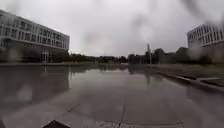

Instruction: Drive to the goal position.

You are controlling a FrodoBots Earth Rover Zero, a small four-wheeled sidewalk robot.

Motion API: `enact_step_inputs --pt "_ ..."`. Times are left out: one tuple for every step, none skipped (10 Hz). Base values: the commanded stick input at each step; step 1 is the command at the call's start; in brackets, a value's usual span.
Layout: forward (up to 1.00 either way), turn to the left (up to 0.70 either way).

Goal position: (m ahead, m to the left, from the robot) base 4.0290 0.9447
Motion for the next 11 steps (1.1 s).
enact_step_inputs --pt "0.61 0.00" --pt "0.61 0.00" --pt "0.61 0.00" --pt "0.61 0.00" --pt "0.61 0.00" --pt "0.61 0.00" --pt "0.61 0.00" --pt "0.61 0.00" --pt "0.61 0.00" --pt "0.61 0.00" --pt "0.61 0.00"
